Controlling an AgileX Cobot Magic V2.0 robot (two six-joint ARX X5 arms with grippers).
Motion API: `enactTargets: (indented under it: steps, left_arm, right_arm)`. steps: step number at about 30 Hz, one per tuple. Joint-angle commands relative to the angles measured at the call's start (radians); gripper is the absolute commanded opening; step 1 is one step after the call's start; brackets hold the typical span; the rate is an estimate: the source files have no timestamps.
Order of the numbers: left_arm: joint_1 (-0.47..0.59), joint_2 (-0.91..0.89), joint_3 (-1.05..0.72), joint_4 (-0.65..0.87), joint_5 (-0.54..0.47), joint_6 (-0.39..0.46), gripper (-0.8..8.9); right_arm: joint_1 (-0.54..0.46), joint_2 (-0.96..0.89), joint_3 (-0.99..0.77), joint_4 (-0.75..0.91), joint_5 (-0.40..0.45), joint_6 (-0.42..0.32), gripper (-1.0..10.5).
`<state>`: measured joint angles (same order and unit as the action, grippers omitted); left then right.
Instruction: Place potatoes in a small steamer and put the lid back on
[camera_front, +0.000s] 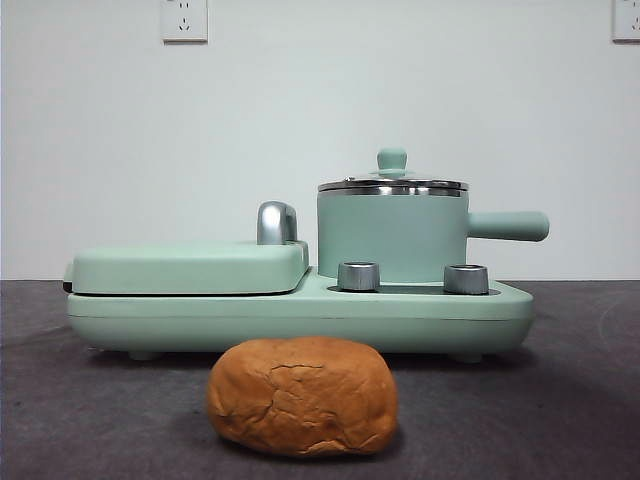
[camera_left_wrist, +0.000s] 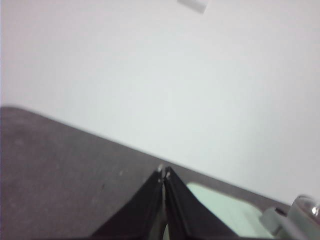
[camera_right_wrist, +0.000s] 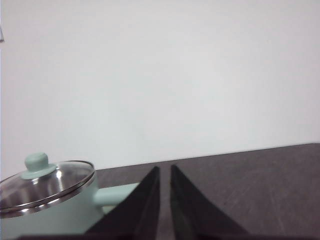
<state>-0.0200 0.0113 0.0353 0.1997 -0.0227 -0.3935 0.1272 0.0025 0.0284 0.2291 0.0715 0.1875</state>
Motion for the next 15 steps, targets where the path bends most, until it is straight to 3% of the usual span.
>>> enactTargets:
  steps: [1, 5, 8, 15]
  left_arm:
    - [0.000, 0.017, 0.044, -0.040, 0.000, -0.021, 0.08]
    - [0.000, 0.100, 0.172, -0.193, 0.032, -0.018, 0.08]
    - [0.000, 0.203, 0.274, -0.271, 0.110, 0.004, 0.09]
    - [-0.002, 0.487, 0.500, -0.339, 0.326, 0.153, 0.09]
  right_arm:
    - [0.001, 0.018, 0.065, -0.098, -0.006, 0.074, 0.1]
    - [0.001, 0.089, 0.198, -0.299, -0.043, 0.069, 0.1]
    - [0.001, 0.165, 0.291, -0.370, -0.092, 0.019, 0.1]
    - [0.001, 0.391, 0.463, -0.445, -0.278, -0.105, 0.1]
